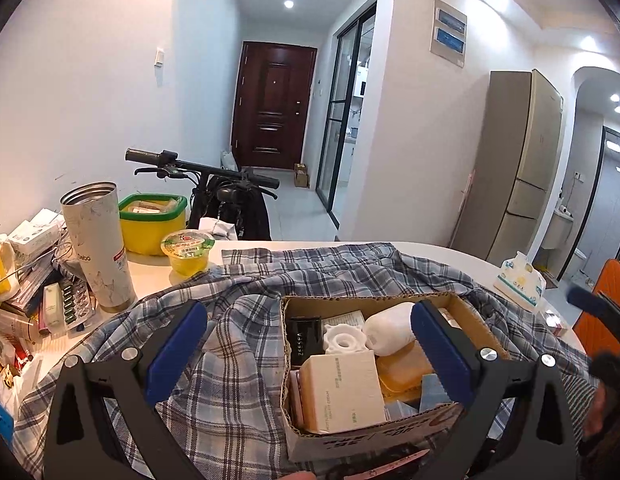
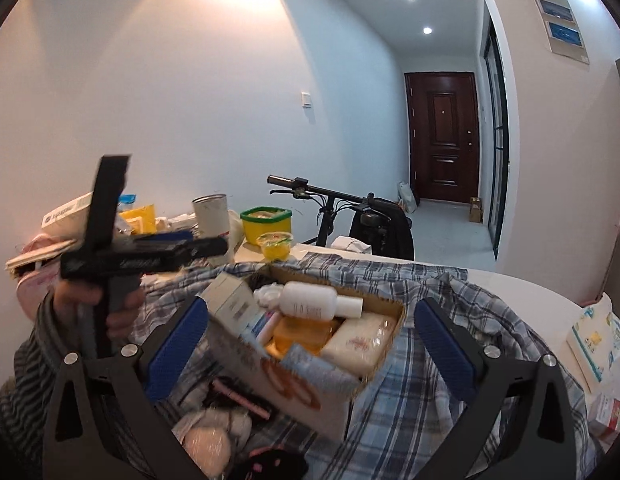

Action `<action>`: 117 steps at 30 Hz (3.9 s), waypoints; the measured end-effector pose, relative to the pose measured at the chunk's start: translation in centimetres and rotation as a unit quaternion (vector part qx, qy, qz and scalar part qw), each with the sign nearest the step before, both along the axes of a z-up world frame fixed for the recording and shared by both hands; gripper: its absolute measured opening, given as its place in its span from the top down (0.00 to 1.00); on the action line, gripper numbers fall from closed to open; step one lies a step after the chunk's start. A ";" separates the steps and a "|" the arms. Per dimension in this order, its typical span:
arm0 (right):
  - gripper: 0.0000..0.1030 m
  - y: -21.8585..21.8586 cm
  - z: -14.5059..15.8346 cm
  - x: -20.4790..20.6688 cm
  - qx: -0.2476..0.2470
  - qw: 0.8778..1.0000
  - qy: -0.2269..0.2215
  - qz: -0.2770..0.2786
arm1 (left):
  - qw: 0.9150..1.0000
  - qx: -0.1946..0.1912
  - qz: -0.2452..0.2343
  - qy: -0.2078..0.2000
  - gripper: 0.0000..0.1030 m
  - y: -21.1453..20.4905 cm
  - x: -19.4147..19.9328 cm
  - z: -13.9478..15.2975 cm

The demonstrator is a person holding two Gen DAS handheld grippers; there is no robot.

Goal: Organize objects
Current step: 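Reach the left gripper down to the clear bag holding a bun, then grasp the clear bun bag with the left gripper and lift it, then grasp the black fabric pouch with the right gripper while the left holds the bun bag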

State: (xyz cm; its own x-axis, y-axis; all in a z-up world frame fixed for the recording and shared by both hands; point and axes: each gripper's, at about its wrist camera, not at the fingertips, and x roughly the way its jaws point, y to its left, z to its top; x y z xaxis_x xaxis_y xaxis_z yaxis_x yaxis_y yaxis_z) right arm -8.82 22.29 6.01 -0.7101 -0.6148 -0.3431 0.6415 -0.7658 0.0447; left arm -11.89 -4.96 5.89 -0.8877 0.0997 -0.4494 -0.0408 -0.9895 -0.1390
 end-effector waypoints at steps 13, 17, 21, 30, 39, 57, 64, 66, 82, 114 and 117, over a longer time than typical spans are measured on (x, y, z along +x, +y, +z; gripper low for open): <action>0.00 0.1 -6.0 2.6 0.093 0.996 -0.006 0.013 | 0.999 -0.026 -0.012 0.016 0.00 0.9 0.9 -0.4; 0.00 0.5 -6.2 2.3 0.090 0.996 -0.016 0.008 | 0.997 -0.042 -0.056 0.026 0.00 2.0 2.4 -0.4; 0.00 0.5 -6.2 2.4 0.088 0.996 -0.012 0.008 | 0.985 -0.096 -0.137 0.038 0.00 3.8 5.6 -1.2; 0.00 0.7 -6.0 2.6 0.081 0.996 -0.014 0.018 | 0.939 -0.128 -0.319 -0.025 0.00 8.5 9.7 -5.3; 0.00 0.7 -6.0 2.4 0.079 0.996 -0.023 0.018 | 0.899 -0.160 -0.394 -0.104 0.00 11.7 8.6 -8.3; 0.00 0.8 -6.2 1.9 0.079 0.996 -0.037 0.014 | 0.894 -0.082 -0.405 -0.176 0.20 10.8 6.2 -9.6; 0.00 0.7 -6.4 1.8 0.082 0.996 -0.041 0.013 | 0.891 -0.080 -0.404 -0.191 0.21 11.0 5.8 -10.0; 0.00 0.7 -6.4 1.8 0.083 0.996 -0.042 0.013 | 0.890 -0.085 -0.404 -0.195 0.19 11.3 5.8 -10.1; 0.00 0.7 -6.4 1.6 0.083 0.995 -0.047 0.009 | 0.891 -0.057 -0.408 -0.190 0.36 10.8 5.3 -9.9; 0.17 -2.5 -9.7 0.0 0.136 0.974 -0.151 0.104 | 0.954 0.066 -0.288 0.061 0.38 2.4 8.4 -2.7; 0.23 -2.8 -10.2 -0.3 0.144 0.969 -0.167 0.111 | 0.954 0.066 -0.287 0.061 0.37 2.4 8.5 -2.8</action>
State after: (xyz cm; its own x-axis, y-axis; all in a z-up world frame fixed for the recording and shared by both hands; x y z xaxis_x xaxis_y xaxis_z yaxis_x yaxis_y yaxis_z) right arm -9.12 19.48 -4.17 -0.3915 -0.5846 -0.7106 0.7784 -0.6222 0.0830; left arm -3.41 -2.52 3.05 -0.7149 0.6330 -0.2969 -0.5936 -0.7739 -0.2207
